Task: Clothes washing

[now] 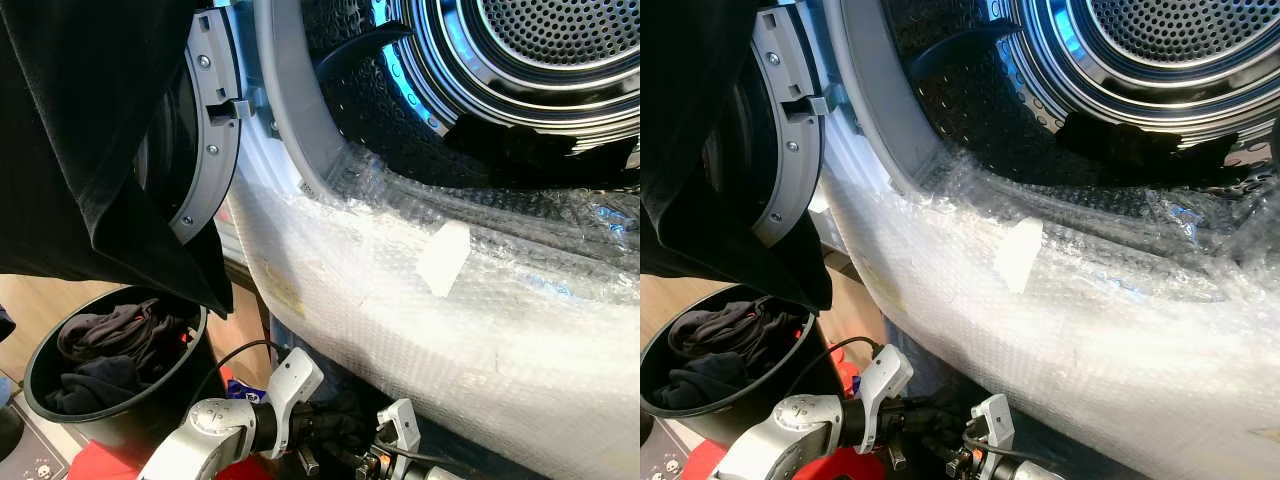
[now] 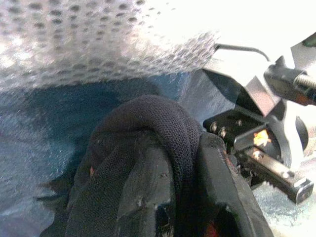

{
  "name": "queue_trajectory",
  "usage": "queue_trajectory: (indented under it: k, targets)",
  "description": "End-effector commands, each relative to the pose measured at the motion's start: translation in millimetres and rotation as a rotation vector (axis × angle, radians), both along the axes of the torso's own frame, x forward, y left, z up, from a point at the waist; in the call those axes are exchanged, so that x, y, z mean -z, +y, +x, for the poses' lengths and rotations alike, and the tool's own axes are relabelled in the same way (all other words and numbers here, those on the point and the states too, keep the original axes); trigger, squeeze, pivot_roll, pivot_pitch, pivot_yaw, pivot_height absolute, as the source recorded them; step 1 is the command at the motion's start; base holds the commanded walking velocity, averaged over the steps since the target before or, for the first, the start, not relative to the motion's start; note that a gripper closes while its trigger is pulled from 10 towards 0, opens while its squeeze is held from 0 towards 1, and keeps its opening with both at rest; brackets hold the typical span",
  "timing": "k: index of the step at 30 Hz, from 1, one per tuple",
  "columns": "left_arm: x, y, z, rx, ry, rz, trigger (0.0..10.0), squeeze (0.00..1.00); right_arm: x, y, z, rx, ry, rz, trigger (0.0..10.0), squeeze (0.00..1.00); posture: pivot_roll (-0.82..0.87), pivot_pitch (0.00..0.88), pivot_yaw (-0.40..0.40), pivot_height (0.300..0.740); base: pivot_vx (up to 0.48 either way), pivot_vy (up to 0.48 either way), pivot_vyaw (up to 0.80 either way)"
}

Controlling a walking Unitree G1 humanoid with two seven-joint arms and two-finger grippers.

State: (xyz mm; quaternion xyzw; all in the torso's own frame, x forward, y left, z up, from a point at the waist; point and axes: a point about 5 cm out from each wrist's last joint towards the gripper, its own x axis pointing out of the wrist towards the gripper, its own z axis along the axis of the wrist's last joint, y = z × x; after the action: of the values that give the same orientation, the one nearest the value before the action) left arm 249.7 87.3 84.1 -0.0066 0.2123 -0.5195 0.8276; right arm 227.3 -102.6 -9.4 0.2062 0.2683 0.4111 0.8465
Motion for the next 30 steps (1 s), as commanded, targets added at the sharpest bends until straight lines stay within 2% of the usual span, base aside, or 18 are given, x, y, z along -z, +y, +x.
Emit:
queue_trajectory:
  k: [1,2,3,19,30]
  targets:
    - [-8,9.2,-1.9,-0.007,-0.008,-0.018,10.0,0.46,1,-12.1,3.6,0.056,0.002,-0.021,0.0,0.00,0.00,0.017,0.053,0.740,0.000,0.000,0.00]
    - [-8,9.2,-1.9,-0.007,-0.008,-0.018,10.0,0.46,1,-12.1,3.6,0.056,0.002,-0.021,0.0,0.00,0.00,0.017,0.053,0.740,0.000,0.000,0.00]
    - [-8,11.5,-4.2,-0.003,-0.001,-0.016,10.0,1.00,1,-13.1,3.7,0.059,0.002,-0.023,0.0,0.00,0.00,0.016,0.053,0.740,0.000,0.000,0.00]
    - [-9,35.1,-19.7,-0.010,0.035,0.019,10.0,1.00,4,-17.0,3.6,0.069,0.009,-0.033,0.0,0.00,0.01,0.000,0.063,0.740,0.000,0.000,0.00]
    - [-11,61.7,-40.2,-0.018,0.090,0.056,10.0,1.00,13,-36.4,-0.8,0.093,0.034,-0.095,0.0,0.00,0.01,0.000,0.069,0.740,0.000,0.000,0.00]
